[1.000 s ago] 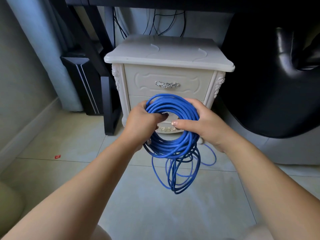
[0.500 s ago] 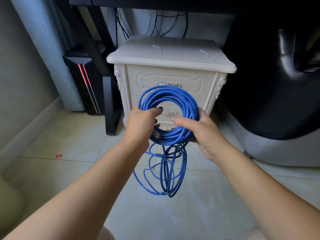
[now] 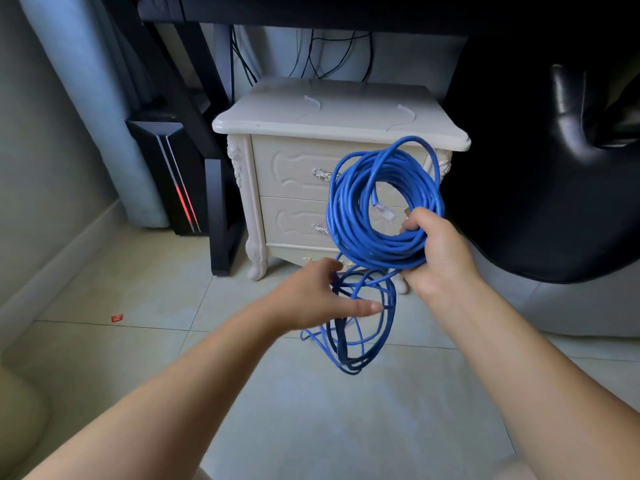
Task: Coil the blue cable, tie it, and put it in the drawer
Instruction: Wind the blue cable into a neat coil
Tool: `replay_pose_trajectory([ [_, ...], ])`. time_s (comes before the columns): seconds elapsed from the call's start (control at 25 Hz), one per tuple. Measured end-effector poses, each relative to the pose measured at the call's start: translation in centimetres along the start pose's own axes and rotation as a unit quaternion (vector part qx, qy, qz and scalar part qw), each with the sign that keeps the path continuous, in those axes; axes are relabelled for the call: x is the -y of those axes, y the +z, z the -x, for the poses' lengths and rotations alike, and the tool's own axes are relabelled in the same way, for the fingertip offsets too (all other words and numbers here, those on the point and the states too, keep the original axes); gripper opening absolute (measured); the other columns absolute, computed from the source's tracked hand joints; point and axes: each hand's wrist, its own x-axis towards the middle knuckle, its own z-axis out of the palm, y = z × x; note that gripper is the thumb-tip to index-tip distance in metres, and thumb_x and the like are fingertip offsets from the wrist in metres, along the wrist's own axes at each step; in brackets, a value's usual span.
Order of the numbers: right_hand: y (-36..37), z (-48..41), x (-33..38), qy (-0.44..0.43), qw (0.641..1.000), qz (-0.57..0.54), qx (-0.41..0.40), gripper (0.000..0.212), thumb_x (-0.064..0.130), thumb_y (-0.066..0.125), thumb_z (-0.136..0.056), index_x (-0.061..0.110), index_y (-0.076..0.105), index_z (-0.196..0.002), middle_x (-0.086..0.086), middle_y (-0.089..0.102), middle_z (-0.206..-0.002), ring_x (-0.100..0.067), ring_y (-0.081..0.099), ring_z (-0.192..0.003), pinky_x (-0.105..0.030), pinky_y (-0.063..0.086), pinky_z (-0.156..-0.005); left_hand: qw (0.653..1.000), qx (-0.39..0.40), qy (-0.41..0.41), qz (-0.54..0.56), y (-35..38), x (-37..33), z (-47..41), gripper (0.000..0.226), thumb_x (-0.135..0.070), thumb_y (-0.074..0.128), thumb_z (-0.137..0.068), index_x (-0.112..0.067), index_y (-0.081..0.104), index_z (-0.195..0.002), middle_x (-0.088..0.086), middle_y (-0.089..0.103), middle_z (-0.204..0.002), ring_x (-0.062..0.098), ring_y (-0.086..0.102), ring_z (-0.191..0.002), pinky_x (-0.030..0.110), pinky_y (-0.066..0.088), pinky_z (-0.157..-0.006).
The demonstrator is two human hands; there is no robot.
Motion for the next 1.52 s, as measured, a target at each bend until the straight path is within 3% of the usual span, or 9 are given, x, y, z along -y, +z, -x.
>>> replay_pose_trajectory([
  [0.08,-0.1,0.2,0.3,0.011,0.999,-0.031,0.013,0.026,-0.003,0.050,-0.078,0.014,0.043,-0.060,0.002,0.038,-0.050,-0.015,0.043,-0.044,-0.030,0.048,-0.057,0.996,-0.073,-0.039,-0.028,1.5,0.5,-1.0,0.082,-0.049,0.084,-0.068,-0.020,0.042,-0.131,-0.001,0.062,-0.115,0.017,0.063,-0.102,0.032,0.052,-0.087],
  [0.28,-0.9,0.3,1.5,0.005,0.997,-0.070,0.022,0.024,-0.003,0.050,-0.079,0.015,0.054,-0.063,0.001,0.038,-0.055,-0.018,0.042,-0.055,-0.042,0.045,-0.077,0.924,-0.046,-0.161,0.344,0.9,1.9,-3.4,0.003,0.005,0.059,-0.087,0.003,0.058,-0.089,0.020,0.065,-0.072,0.021,0.060,-0.053,0.036,0.061,-0.070],
  [0.48,-2.1,-0.7,2.2,0.004,0.997,-0.076,-0.001,0.020,0.002,0.056,-0.064,0.017,0.047,-0.054,0.000,0.035,-0.062,-0.023,0.041,-0.066,-0.043,0.039,-0.078,0.833,-0.026,-0.221,0.506,-0.5,1.7,-3.2,0.017,-0.002,0.049,-0.094,-0.003,0.058,-0.080,0.005,0.044,-0.057,0.013,0.044,-0.050,0.025,0.054,-0.053],
  [0.76,-3.1,-0.6,3.2,-0.010,0.995,-0.096,0.012,0.023,0.000,0.049,-0.080,0.017,0.042,-0.066,0.000,0.034,-0.062,-0.019,0.043,-0.059,-0.042,0.044,-0.078,0.912,-0.144,-0.218,0.317,-1.8,2.7,-2.6,0.013,-0.013,0.058,-0.094,-0.004,0.058,-0.103,0.010,0.056,-0.085,0.015,0.049,-0.058,0.026,0.049,-0.054],
  [0.88,-3.0,-0.2,3.1,-0.009,0.996,-0.086,0.009,0.026,0.001,0.049,-0.083,0.017,0.040,-0.065,0.002,0.036,-0.059,-0.017,0.044,-0.054,-0.039,0.046,-0.075,0.978,-0.158,-0.129,0.038,-2.2,2.9,-1.9,0.071,-0.015,0.069,-0.086,-0.022,0.034,-0.147,0.011,0.046,-0.132,0.021,0.055,-0.097,0.025,0.050,-0.071],
  [1.0,-2.6,-0.4,2.5,-0.005,0.998,-0.060,0.018,0.028,0.001,0.050,-0.082,0.019,0.043,-0.062,0.005,0.034,-0.051,-0.012,0.040,-0.043,-0.032,0.040,-0.062,0.980,-0.122,0.000,0.160,-1.7,1.3,-1.5,0.064,-0.021,0.069,-0.089,-0.029,0.041,-0.146,0.002,0.047,-0.142,0.014,0.051,-0.122,0.027,0.042,-0.097],
  [1.2,-1.4,-0.7,1.0,-0.087,0.982,0.165,0.025,0.020,-0.006,0.056,-0.073,0.013,0.057,-0.081,-0.003,0.046,-0.065,-0.018,0.045,-0.061,-0.026,0.036,-0.054,0.888,-0.018,0.080,0.453,-3.1,-1.6,-1.0,0.056,-0.066,0.049,-0.084,-0.034,0.060,-0.128,-0.007,0.063,-0.131,0.012,0.056,-0.124,0.036,0.045,-0.099],
  [1.4,-0.8,0.9,-0.3,-0.192,0.837,0.494,0.136,0.031,0.006,0.070,-0.071,0.025,0.063,-0.095,0.009,0.061,-0.071,-0.010,0.054,-0.060,-0.024,0.043,-0.057,0.954,-0.024,0.085,0.285,-3.8,-0.6,-1.1,0.090,-0.027,0.082,-0.070,-0.045,0.036,-0.145,-0.013,0.043,-0.146,0.005,0.044,-0.133,0.033,0.040,-0.105],
  [1.52,-0.4,1.0,0.0,-0.185,0.841,0.473,0.184,0.037,0.004,0.070,-0.070,0.032,0.063,-0.094,0.015,0.063,-0.068,-0.004,0.054,-0.057,-0.019,0.044,-0.055,0.976,-0.018,0.073,0.203,-3.9,-0.1,-1.2,0.085,-0.003,0.078,-0.076,-0.036,0.041,-0.145,-0.010,0.061,-0.129,0.007,0.062,-0.112,0.027,0.049,-0.095],
])
